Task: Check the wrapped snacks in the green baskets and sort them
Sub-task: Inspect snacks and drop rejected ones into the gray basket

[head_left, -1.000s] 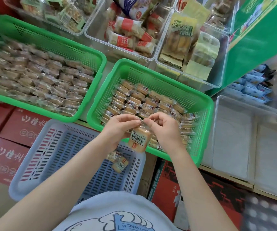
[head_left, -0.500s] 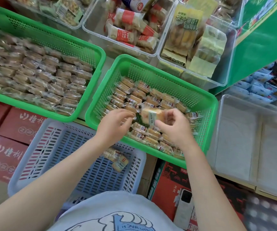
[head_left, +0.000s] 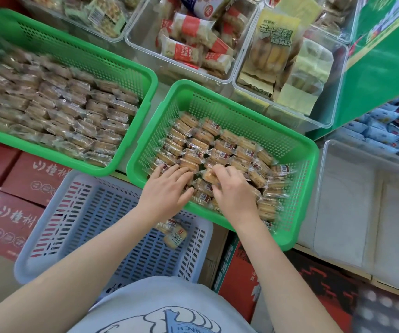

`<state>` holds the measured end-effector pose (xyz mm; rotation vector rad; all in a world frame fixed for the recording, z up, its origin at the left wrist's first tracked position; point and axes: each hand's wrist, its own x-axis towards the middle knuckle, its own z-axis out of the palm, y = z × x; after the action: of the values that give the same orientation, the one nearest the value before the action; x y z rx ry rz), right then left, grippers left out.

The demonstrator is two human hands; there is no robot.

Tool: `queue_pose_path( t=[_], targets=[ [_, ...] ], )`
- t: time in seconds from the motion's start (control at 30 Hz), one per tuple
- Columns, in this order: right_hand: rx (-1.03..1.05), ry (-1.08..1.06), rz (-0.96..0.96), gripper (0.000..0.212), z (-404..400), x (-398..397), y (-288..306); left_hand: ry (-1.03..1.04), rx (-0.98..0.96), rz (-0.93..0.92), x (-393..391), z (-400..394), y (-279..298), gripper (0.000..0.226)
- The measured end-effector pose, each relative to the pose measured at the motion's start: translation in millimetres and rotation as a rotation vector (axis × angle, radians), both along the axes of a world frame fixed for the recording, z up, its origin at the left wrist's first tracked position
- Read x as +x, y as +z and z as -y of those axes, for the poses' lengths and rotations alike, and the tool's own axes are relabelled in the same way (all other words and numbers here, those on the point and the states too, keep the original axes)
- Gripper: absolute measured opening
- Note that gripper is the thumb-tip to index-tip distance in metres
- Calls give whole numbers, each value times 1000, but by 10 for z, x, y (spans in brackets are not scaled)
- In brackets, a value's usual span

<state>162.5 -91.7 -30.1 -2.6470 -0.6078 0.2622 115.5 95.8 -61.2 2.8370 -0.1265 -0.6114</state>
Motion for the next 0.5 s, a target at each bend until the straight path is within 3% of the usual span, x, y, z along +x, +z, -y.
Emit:
queue_pose_path(
  t=[0.13,0.2,0.33,0.5],
  targets=[
    [-101,35,-94,29,-44,73,-174,28,-13,28,8,20,26,74],
    [-182,58,-44,20,-30,69,-252,45,-17,61,-5,17,27,75],
    [-93,-38,65,12,-7,95,-275,-18,-34,113,5,46,32,70],
    [-90,-163,59,18,-31,269,-293,-117,-23,33,140,172,14,75]
  ],
)
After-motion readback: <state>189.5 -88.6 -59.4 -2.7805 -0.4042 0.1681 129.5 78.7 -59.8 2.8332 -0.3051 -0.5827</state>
